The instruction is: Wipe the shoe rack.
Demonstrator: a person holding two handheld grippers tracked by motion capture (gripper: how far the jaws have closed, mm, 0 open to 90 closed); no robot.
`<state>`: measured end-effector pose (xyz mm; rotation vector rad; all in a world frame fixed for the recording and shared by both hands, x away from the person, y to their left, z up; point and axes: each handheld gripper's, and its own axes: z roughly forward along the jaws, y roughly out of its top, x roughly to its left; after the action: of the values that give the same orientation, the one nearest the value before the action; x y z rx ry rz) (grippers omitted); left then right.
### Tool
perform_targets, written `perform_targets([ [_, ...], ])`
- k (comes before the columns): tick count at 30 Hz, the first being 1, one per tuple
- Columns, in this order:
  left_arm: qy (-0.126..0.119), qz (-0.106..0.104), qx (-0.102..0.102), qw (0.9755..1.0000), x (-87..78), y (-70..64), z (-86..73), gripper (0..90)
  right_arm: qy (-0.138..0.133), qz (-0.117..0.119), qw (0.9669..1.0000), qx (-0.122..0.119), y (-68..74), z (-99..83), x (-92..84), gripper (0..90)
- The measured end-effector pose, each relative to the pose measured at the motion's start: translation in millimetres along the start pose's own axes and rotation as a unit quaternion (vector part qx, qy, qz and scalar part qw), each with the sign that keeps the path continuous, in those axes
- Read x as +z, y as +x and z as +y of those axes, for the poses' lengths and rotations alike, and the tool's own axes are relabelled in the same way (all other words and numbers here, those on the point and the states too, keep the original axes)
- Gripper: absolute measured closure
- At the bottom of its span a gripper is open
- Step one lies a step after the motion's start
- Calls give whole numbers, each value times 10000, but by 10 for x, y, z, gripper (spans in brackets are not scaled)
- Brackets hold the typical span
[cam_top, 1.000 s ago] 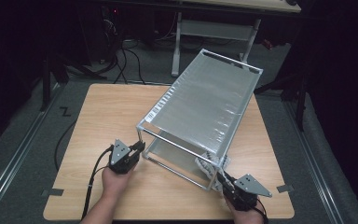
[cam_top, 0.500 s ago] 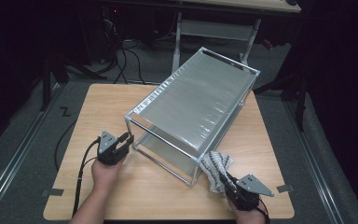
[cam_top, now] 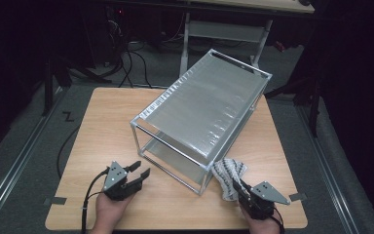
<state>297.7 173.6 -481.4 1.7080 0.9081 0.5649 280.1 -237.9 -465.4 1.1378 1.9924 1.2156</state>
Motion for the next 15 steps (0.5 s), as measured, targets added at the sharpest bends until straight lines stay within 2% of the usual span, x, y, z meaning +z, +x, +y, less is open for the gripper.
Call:
perform_targets([
  [3,50,-326,157,9993,62,-192,25,525,75,-41,10000,15,-13,-15,8,797],
  [6,64,-535,324,9980,118,-381,54,522,98,-85,9999,27,-27,-21,6,796],
  [10,156,-935,392,9947,224,-602,87,535,113,-135,9998,61,-51,-29,0,796],
  [15,214,-1219,459,9912,374,-786,151,560,111,-174,9997,98,-88,-40,-17,791],
])
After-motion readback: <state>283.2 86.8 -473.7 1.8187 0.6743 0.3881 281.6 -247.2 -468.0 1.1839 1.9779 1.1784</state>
